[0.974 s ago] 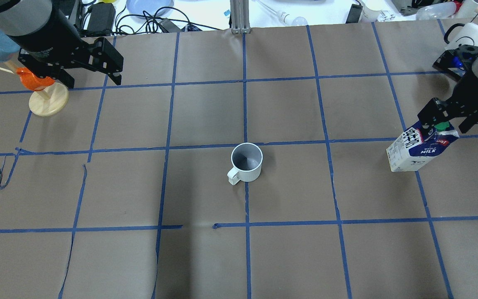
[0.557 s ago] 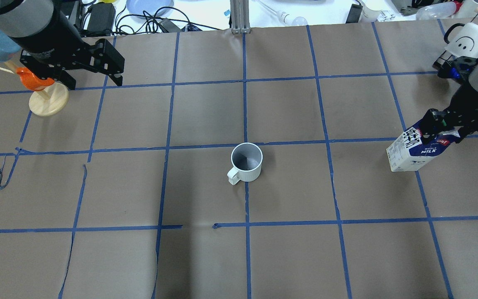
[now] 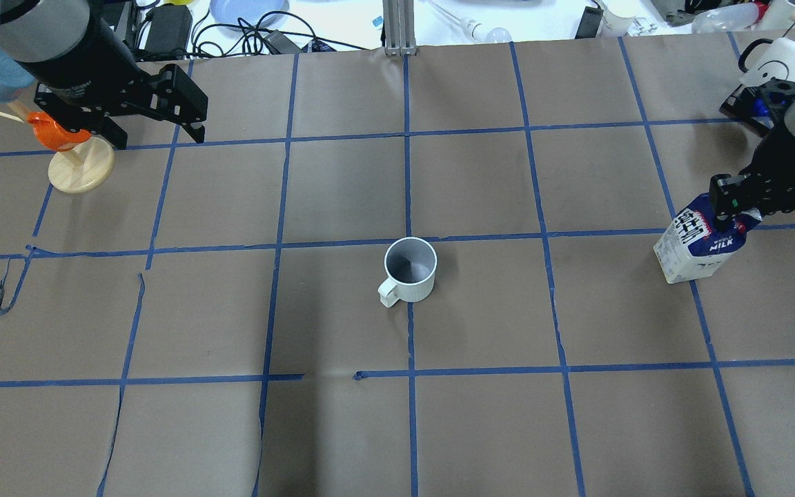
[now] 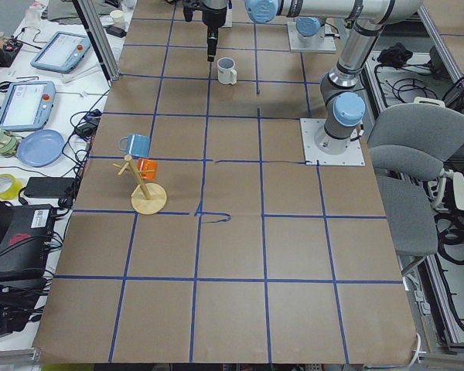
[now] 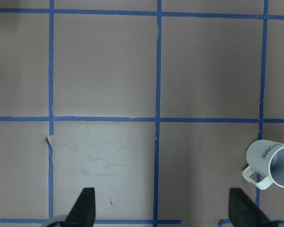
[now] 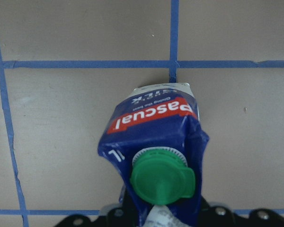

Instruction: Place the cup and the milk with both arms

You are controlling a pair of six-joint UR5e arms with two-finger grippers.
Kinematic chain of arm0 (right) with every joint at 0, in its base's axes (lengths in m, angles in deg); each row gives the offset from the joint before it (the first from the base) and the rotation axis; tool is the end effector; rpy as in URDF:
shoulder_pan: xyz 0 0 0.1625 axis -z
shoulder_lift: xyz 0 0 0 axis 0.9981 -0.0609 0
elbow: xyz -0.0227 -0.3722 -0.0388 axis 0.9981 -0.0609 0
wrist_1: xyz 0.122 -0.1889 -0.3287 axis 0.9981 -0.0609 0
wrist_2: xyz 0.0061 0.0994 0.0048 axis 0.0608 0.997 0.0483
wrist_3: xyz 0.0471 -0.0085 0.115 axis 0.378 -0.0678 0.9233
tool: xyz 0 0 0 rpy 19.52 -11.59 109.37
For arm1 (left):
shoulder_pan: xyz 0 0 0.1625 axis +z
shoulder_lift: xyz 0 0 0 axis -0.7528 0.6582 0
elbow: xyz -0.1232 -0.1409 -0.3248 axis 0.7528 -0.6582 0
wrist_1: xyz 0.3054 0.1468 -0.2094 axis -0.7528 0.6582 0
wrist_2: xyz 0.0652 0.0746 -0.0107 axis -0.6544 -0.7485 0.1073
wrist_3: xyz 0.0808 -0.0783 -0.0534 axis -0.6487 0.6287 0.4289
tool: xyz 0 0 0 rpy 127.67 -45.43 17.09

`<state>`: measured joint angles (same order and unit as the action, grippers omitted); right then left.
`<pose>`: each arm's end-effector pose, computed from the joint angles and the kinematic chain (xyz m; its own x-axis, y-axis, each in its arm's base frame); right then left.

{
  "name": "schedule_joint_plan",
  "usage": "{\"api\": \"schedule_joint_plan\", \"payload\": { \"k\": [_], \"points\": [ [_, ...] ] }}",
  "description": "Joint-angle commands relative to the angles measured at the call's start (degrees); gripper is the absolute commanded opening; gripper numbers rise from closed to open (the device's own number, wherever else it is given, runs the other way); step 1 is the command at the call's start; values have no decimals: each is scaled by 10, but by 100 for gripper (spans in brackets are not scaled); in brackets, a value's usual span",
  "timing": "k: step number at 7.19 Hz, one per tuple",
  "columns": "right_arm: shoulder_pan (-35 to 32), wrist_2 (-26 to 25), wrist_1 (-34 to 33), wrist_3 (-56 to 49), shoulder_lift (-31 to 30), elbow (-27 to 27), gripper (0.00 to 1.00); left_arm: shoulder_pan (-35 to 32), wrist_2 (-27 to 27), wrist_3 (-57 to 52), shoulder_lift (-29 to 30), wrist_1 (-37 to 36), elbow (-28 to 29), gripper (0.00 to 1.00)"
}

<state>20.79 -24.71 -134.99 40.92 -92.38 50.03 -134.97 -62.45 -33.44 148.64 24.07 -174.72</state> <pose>-0.0746 -0.4776 0.2825 -0.9999 -0.0102 -0.0036 -0.0105 0.9947 0.1026 -0.1050 -0.4869 0.4426 -0.9993 -0.0234 0.0301 -0.0267 0.9932 -0.1129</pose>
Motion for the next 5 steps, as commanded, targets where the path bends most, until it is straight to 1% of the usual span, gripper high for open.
{"api": "schedule_joint_plan", "payload": {
  "k": [1, 2, 3, 4, 5],
  "points": [
    [-46, 6, 22, 4, -1, -34, 33, 0, 0, 0, 0, 0, 1, 100],
    [-102, 14, 25, 42, 1, -51, 33, 1, -3, -1, -2, 1, 2, 100],
    [-152, 20, 24, 96, 2, -52, 33, 1, -4, -1, -2, 1, 3, 100],
    [-203, 24, 24, 160, 3, -52, 33, 1, -4, -1, -1, 1, 3, 100],
    [-253, 45, 19, 243, 3, -53, 34, 1, -5, -1, -2, 1, 3, 100]
  ]
}}
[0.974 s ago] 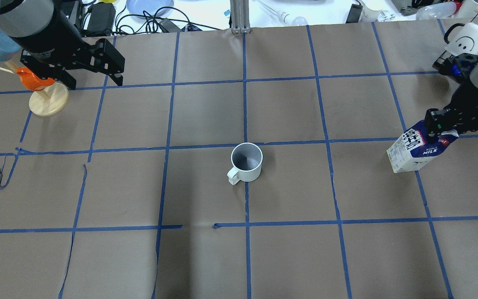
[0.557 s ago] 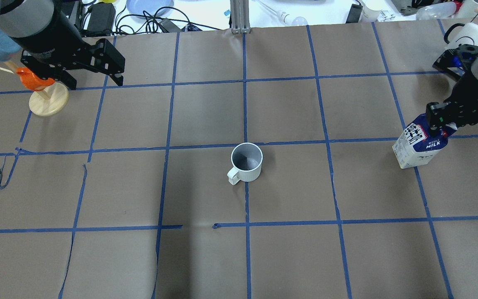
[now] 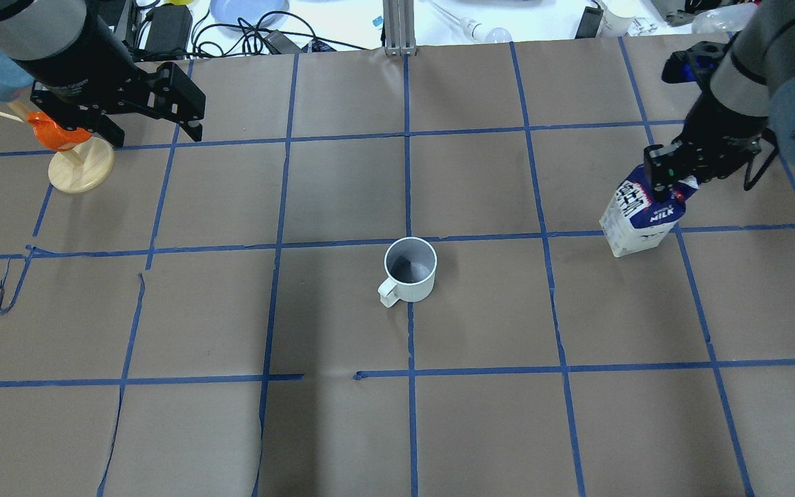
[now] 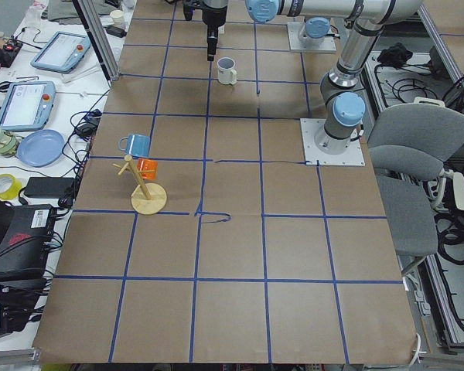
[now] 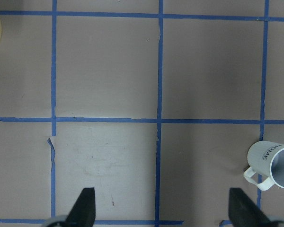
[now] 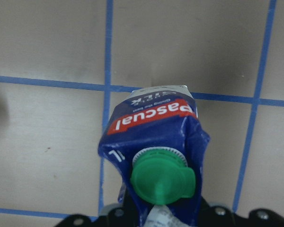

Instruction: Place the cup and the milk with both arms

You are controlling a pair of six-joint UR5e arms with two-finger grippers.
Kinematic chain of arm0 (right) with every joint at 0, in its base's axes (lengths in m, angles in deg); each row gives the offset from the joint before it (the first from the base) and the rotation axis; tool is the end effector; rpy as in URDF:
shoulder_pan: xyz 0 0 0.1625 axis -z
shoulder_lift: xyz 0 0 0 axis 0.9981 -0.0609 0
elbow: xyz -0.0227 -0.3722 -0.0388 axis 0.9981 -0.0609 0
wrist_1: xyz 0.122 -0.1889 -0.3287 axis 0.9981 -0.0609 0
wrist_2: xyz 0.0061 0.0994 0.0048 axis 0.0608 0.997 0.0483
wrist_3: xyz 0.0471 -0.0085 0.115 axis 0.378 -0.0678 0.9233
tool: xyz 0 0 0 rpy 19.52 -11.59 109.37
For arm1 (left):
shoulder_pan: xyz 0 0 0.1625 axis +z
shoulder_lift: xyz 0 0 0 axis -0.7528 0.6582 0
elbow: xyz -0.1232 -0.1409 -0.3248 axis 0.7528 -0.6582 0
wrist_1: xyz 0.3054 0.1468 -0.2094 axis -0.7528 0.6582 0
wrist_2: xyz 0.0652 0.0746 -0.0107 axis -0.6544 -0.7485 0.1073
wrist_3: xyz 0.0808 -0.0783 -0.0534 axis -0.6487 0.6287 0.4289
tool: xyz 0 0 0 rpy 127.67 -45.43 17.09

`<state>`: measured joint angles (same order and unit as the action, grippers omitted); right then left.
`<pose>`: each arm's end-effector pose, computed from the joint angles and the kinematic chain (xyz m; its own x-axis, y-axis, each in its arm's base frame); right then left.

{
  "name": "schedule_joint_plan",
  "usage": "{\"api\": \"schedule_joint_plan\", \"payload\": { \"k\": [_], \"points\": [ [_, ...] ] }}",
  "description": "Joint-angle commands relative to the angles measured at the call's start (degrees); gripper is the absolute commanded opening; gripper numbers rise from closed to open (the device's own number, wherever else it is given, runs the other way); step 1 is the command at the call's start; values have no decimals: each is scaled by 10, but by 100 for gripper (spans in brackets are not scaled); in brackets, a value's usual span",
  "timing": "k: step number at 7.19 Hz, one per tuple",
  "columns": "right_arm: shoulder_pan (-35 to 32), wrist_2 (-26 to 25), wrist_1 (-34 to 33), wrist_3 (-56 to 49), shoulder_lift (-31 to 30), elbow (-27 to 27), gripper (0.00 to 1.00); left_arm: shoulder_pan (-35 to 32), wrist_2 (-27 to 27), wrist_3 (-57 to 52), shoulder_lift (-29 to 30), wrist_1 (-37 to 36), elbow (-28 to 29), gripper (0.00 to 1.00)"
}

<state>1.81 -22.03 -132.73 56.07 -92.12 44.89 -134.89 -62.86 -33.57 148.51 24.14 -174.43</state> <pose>0.0890 -0.4930 0.3170 -0.9971 -0.0747 -0.0150 -0.0753 0.9960 0.0472 -0.1035 -0.4866 0.4460 -0.9995 -0.0232 0.0225 -0.0257 0.9926 -0.1188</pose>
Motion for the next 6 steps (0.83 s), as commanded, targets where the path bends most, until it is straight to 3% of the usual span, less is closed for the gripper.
{"api": "schedule_joint_plan", "payload": {
  "k": [1, 3, 6],
  "points": [
    [-111, 31, -7, 147, 5, -1, 34, 0, -1, 0, 0, 0, 1, 100],
    [-176, 32, -7, 215, 22, 2, 34, 0, 1, 0, 1, -1, 3, 100],
    [-194, 51, -23, 256, 37, 3, 34, 1, 0, 0, 1, -1, 1, 100]
  ]
}}
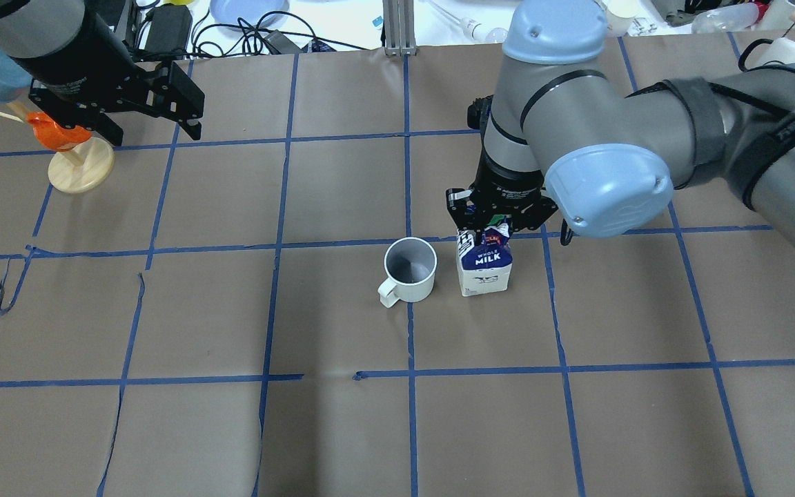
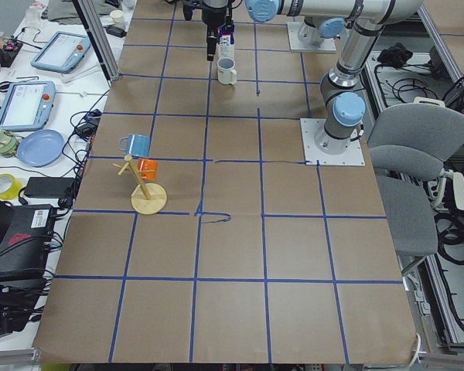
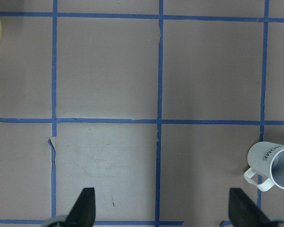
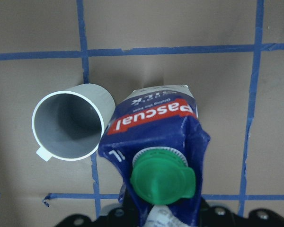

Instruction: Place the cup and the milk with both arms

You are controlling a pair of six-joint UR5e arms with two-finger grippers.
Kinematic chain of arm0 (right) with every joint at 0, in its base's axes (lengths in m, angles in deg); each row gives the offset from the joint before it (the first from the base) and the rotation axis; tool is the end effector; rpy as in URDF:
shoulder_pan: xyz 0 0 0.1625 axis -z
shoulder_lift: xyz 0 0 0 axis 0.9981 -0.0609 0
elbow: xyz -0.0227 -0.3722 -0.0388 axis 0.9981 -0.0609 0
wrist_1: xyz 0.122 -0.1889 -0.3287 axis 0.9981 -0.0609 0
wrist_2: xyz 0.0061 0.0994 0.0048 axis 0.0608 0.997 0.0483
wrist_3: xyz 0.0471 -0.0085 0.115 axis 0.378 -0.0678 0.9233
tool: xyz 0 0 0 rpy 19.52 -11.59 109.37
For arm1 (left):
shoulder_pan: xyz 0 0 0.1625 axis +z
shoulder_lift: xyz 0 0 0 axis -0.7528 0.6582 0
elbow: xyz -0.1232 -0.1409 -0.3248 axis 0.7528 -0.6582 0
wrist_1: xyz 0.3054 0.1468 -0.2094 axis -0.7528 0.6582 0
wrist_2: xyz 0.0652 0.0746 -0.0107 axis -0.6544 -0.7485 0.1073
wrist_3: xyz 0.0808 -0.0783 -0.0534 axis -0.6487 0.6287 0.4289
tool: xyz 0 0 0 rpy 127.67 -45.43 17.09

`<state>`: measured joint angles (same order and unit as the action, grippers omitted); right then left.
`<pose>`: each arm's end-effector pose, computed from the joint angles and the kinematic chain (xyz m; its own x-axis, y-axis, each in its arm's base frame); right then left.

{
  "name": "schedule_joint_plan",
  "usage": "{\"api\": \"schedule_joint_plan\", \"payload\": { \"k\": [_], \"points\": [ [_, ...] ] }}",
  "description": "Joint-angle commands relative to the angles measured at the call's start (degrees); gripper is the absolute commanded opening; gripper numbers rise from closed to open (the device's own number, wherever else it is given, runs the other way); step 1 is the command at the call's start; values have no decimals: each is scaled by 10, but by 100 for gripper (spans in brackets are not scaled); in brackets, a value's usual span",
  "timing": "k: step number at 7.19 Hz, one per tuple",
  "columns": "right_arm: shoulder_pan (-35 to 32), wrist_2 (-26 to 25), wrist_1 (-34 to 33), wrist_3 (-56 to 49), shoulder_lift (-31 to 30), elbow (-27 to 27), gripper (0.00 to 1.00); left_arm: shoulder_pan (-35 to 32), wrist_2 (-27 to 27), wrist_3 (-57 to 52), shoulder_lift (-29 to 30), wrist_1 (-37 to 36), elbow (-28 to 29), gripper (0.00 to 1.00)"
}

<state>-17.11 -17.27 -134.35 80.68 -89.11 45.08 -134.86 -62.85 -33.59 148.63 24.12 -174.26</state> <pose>0.2566 -0.4452 0.2930 -0.9973 0.0306 -0.0667 0.0241 0.9950 0.0971 -0.1032 -0.4876 0.4465 -0.9995 -0.0233 0.0226 -0.0259 0.9924 -0.1200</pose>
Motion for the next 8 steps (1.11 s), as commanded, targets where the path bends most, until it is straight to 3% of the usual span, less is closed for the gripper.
{"api": "schedule_joint_plan", "payload": {
  "k": [1, 5, 6, 7, 8],
  "points": [
    [-4, 4, -16, 11, 8, 1, 34, 0, 0, 0, -2, 0, 0, 100],
    [-4, 4, -27, 10, 15, 6, 38, 2, 3, -4, -1, -1, 2, 100],
    [-4, 2, -28, 9, 16, 6, 54, 0, 2, -4, -1, -1, 2, 100],
    [-4, 3, -27, 9, 16, 6, 85, 0, 1, -4, -1, -1, 2, 100],
    [-4, 3, -27, 9, 17, 6, 100, 0, 1, -4, -1, -1, 2, 100]
  ]
}}
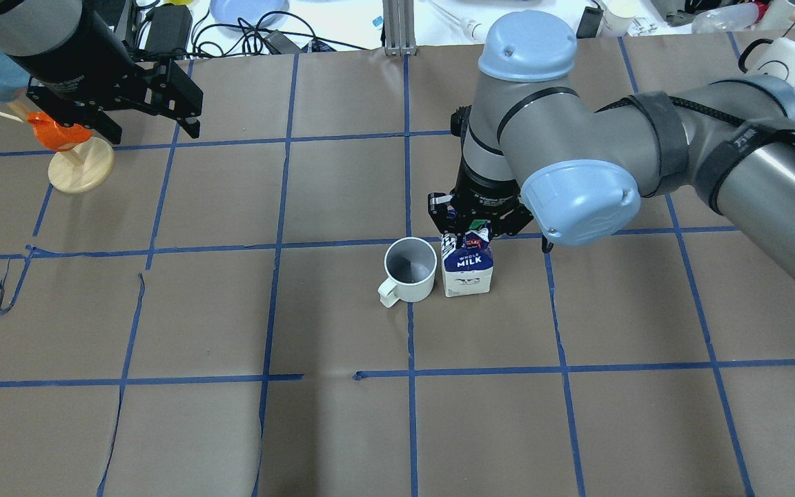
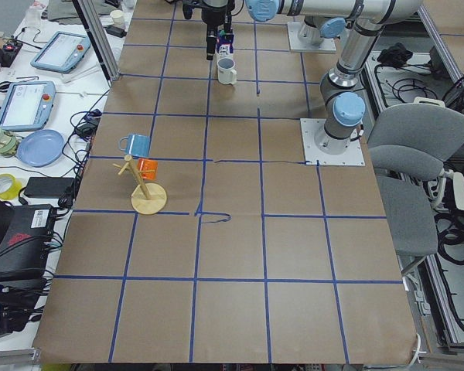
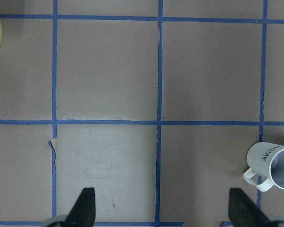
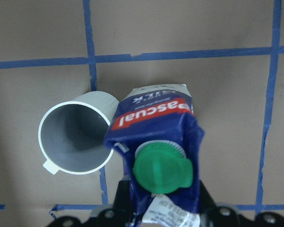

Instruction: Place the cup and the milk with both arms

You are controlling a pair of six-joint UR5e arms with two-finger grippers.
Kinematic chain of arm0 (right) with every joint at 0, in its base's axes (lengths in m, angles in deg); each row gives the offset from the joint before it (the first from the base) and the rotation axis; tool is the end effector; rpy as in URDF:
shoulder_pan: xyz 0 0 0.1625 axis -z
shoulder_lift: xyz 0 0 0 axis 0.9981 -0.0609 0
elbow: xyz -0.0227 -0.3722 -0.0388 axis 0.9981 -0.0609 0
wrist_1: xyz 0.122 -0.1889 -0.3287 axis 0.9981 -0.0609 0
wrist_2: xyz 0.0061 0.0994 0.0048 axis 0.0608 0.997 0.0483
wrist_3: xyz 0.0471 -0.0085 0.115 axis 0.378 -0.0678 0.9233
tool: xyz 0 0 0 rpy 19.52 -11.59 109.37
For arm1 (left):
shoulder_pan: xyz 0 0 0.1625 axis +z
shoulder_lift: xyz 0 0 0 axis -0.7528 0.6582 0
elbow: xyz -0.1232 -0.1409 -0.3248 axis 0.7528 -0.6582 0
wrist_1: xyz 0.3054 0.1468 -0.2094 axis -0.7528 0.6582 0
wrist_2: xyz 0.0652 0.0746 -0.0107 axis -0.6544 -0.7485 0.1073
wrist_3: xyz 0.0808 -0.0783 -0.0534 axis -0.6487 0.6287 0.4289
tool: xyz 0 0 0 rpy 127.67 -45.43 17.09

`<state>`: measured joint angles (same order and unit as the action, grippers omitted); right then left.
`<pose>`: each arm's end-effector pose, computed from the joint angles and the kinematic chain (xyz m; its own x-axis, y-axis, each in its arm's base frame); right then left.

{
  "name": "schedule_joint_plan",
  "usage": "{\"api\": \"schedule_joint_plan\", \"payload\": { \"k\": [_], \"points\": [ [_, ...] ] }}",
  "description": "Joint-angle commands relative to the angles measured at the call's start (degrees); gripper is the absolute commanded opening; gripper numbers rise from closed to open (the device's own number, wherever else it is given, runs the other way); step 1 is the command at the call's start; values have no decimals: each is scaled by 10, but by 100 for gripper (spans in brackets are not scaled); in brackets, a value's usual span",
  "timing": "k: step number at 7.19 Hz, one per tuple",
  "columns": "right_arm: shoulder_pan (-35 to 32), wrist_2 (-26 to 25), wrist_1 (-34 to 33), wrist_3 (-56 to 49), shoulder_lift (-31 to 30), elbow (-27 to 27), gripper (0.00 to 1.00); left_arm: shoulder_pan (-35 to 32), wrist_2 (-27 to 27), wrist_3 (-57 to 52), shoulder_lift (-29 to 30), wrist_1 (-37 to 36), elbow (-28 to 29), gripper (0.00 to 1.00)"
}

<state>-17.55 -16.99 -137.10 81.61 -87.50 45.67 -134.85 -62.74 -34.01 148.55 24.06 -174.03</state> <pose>0.2623 -0.4501 0.2788 -0.9966 0.0389 -0.0725 0.0323 0.9954 0.0903 -0.1033 -0.4877 0.4492 -0.9996 -0.0159 0.0232 -0.0187 0.9918 -0.1266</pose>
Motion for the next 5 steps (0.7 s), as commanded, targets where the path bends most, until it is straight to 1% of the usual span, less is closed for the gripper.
{"api": "schedule_joint_plan", "payload": {
  "k": [1, 2, 3, 4, 5],
  "points": [
    [1, -6, 2, -4, 0, -8, 100, 0, 0, 0, 0, 0, 0, 100],
    [10, -13, 11, -7, -4, -37, 100, 0, 0, 0, 0, 0, 0, 100],
    [16, -24, 63, -9, -4, -91, 100, 0, 0, 0, 0, 0, 0, 100],
    [24, -54, 126, -13, -4, -148, 100, 0, 1, 0, 0, 0, 0, 100],
    [47, -59, 166, -19, -5, -192, 100, 0, 0, 0, 0, 0, 0, 100]
  ]
}}
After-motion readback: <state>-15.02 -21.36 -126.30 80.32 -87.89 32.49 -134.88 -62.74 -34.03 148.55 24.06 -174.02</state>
